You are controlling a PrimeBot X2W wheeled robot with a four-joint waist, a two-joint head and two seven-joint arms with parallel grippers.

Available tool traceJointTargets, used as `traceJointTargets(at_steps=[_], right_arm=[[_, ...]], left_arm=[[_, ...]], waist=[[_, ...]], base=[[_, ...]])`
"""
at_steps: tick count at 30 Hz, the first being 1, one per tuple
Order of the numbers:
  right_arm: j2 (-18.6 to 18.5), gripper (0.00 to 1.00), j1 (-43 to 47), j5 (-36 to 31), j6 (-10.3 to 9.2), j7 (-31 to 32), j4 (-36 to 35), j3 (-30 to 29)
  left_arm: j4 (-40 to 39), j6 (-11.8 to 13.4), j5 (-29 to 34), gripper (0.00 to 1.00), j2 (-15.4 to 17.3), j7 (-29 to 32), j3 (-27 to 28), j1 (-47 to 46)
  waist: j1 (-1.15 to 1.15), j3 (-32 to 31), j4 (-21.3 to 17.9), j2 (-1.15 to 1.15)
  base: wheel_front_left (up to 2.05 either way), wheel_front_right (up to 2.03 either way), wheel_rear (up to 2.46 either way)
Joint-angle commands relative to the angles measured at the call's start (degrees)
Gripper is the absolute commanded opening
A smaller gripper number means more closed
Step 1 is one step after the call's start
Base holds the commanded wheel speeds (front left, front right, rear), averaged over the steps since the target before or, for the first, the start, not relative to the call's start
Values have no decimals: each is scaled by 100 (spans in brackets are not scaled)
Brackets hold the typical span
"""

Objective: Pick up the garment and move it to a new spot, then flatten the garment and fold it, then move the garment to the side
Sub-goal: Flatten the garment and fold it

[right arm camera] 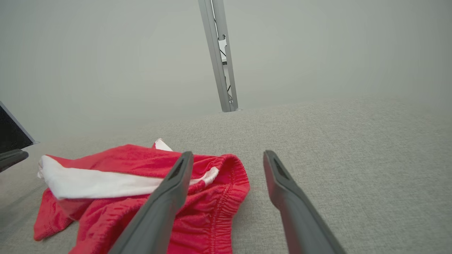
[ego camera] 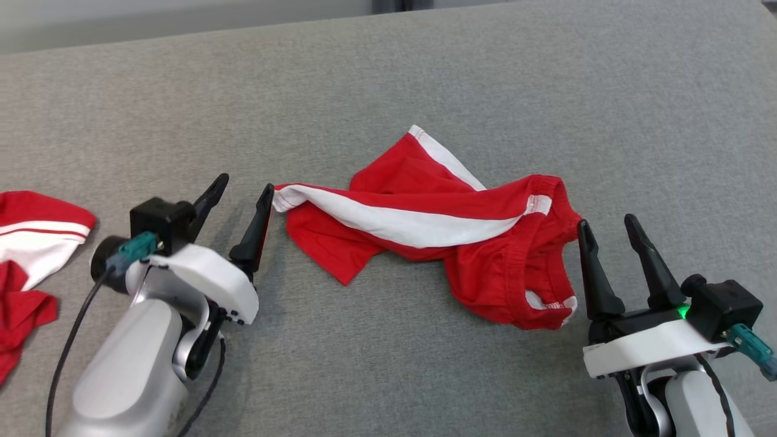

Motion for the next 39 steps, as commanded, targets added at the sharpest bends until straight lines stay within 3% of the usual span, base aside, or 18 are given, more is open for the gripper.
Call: traceJointTargets(at_steps=[1,7,11,14,25,39], right_arm=[[-23,100,-49,-68,3,-52,-24,-52],[-76,100,15,-179,3,-50,-48,-204],[-109,100,108,-259,3,-13,-38,-311],[-138,100,174,-316,3,30,-20,-365],[-135,100,604,-373,3,228,14,-346],[-120,100,702,-420,3,519,-65,-180]], left_arm=[[-6,105,-66,100,-26,-216,96,140],[-282,617,-66,100,-174,-858,487,581],[-763,1015,121,100,-266,-965,849,997],[-1271,1154,350,100,-330,-969,1181,1386],[-1852,1160,984,100,-494,-972,1471,2557],[-1792,1018,1167,100,-633,-963,1494,2589]], waist=[[0,-73,101,0],[0,-299,340,0],[0,-495,507,0],[0,-640,612,0],[0,-1038,797,0],[0,-1102,837,0]], base=[[0,0,0],[0,0,0],[0,0,0],[0,0,0],[0,0,0],[0,0,0]])
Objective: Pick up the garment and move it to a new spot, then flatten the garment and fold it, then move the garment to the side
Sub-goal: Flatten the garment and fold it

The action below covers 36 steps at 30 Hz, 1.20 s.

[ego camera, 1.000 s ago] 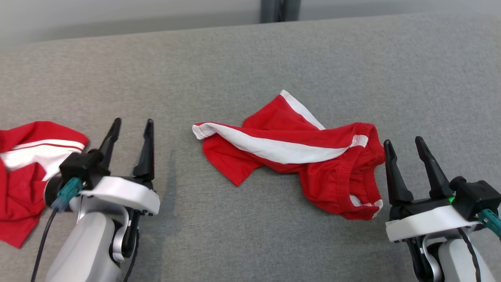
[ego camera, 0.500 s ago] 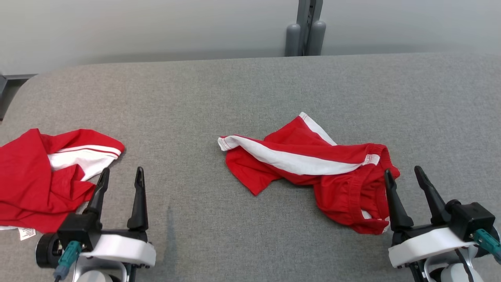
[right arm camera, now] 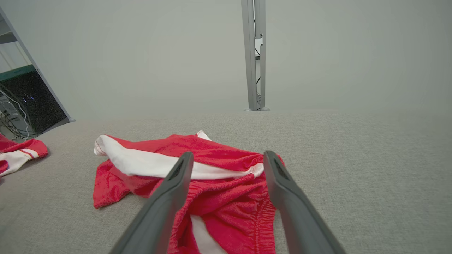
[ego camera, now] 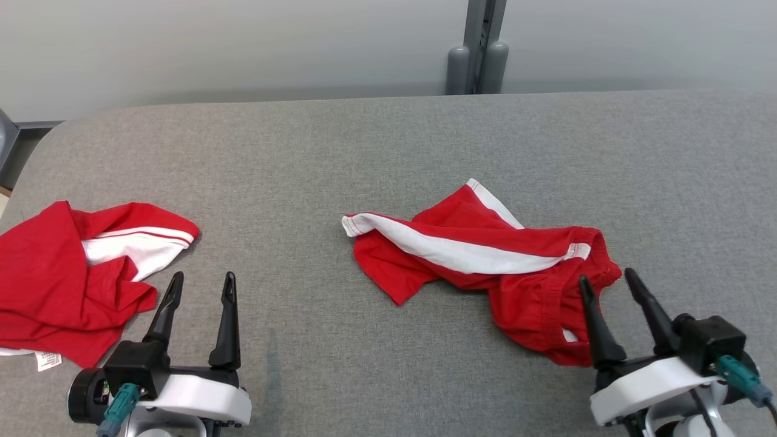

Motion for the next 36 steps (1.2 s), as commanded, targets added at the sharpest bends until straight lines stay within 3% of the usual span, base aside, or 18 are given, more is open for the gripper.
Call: traceJointTargets(at_steps=[1,11,12,13,14,15,23,36], right_arm=[[-12,100,62,-35,3,77,-26,84],[17,100,91,114,3,451,193,563],[24,93,59,135,3,481,242,591],[26,44,32,153,3,488,274,606],[23,15,8,176,3,484,296,613],[22,0,-10,198,3,480,317,629],[-41,0,-58,279,3,219,152,365],[13,0,228,406,3,197,131,-734]], left_arm=[[10,-39,38,100,-4,-1,11,-109],[72,-154,117,100,-123,0,43,-205],[80,-168,123,100,-132,0,44,-219],[87,-184,137,100,-140,0,47,-235],[92,-194,151,100,-153,0,53,-252],[93,-208,161,100,-160,0,61,-265],[108,-262,223,100,-217,0,141,-260],[114,-402,359,100,-279,0,175,-346]], waist=[[0,12,18,0],[0,123,92,0],[0,140,102,0],[0,154,108,0],[0,167,112,0],[0,181,115,0],[0,234,72,0],[0,311,13,0]], base=[[0,0,0],[0,0,0],[0,0,0],[0,0,0],[0,0,0],[0,0,0],[0,0,0],[0,0,0]])
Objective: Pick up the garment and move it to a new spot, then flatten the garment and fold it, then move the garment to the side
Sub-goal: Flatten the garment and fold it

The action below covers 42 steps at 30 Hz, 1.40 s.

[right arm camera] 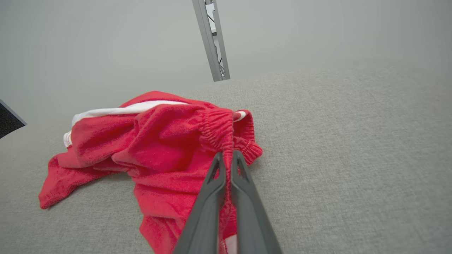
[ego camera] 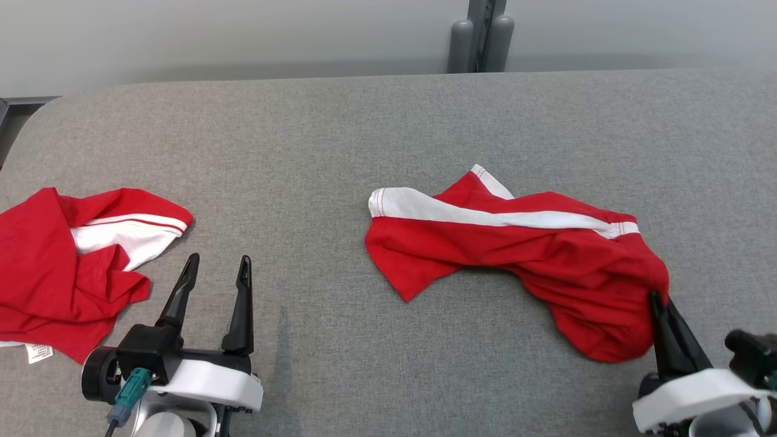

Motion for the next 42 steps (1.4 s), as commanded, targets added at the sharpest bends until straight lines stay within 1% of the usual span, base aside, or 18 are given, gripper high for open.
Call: traceJointTargets(at_steps=[1,6,12,13,14,15,16,20,29,36,42], right_arm=[[4,0,144,75,3,4,72,-104],[47,0,344,236,3,-88,461,-306],[58,0,255,353,3,-234,1069,-414],[54,13,245,330,2,-250,1169,-436],[55,36,218,320,2,-291,1246,-437],[57,91,185,315,2,-314,1299,-431],[59,100,153,306,2,-353,1316,-419],[59,100,70,205,3,-550,1138,-368],[62,100,-12,-257,3,-693,33,-230],[54,100,-94,-548,3,-563,-420,74],[55,100,68,-585,3,-387,-634,334]], left_arm=[[-3,-38,60,100,19,1,25,-97],[7,-50,87,100,0,1,64,-104],[28,-66,116,100,-23,1,84,-71],[32,-69,121,100,-25,1,85,-68],[31,-67,126,100,-28,1,89,-67],[30,-72,131,100,-29,1,94,-63],[30,-75,135,100,-28,1,102,-56],[45,-77,137,100,-30,1,137,-5],[67,-47,158,100,-74,1,172,158],[132,-71,163,100,-87,1,140,257],[246,-72,138,100,-83,1,99,332]], waist=[[0,12,7,0],[0,31,2,0],[0,22,-42,0],[0,20,-43,0],[0,19,-45,0],[0,19,-48,0],[0,15,-54,0],[0,-24,-79,0],[0,-234,-98,0],[0,-381,-48,0],[0,-499,17,0]], base=[[0,0,0],[0,0,0],[0,0,0],[0,0,0],[0,0,0],[0,0,0],[0,0,0],[0,0,0],[0,0,0],[0,0,0],[0,0,0]])
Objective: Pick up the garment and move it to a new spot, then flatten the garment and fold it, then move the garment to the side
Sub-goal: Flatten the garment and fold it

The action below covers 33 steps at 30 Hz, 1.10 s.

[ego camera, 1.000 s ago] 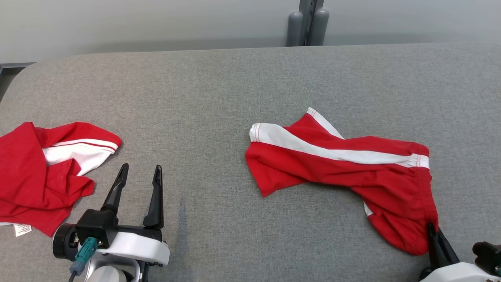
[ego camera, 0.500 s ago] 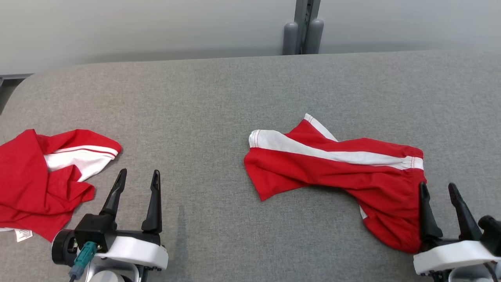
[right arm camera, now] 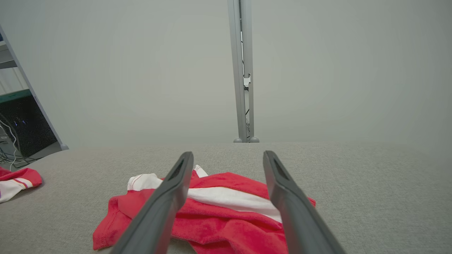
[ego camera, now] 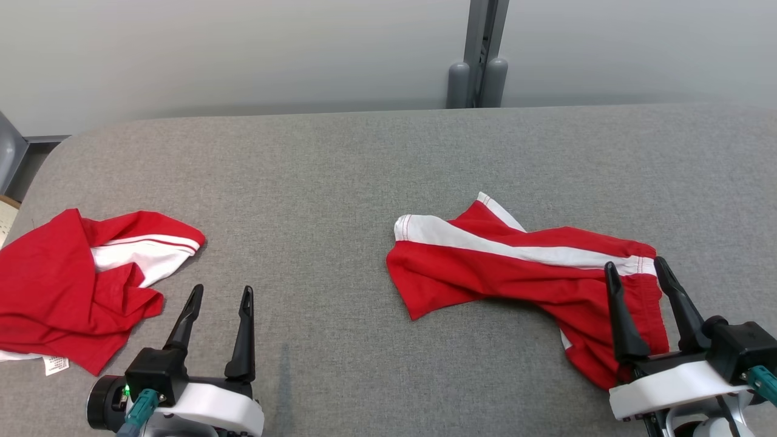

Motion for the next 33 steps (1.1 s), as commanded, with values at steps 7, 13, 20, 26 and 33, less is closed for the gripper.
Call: traceJointTargets(at_steps=[7,13,20,26,33], right_arm=[[-25,100,116,29,3,61,-57,9],[-23,100,161,30,3,63,-90,-30],[-22,100,14,-40,3,110,-168,-96],[-21,100,-182,-67,3,136,-248,-74],[-21,100,-416,-10,3,76,-190,-4]], left_arm=[[42,6,-29,100,20,1,-38,51],[73,-33,-17,100,27,44,-142,-88],[170,-283,136,100,-10,297,-517,-923],[638,-610,121,100,-127,748,-958,-2087],[1678,-856,-80,100,-217,1220,-1386,-3182]], waist=[[0,-33,43,0],[0,-12,103,0],[0,260,135,0],[0,730,-27,0],[0,1163,-350,0]], base=[[0,0,0],[0,0,0],[0,0,0],[0,0,0],[0,0,0]])
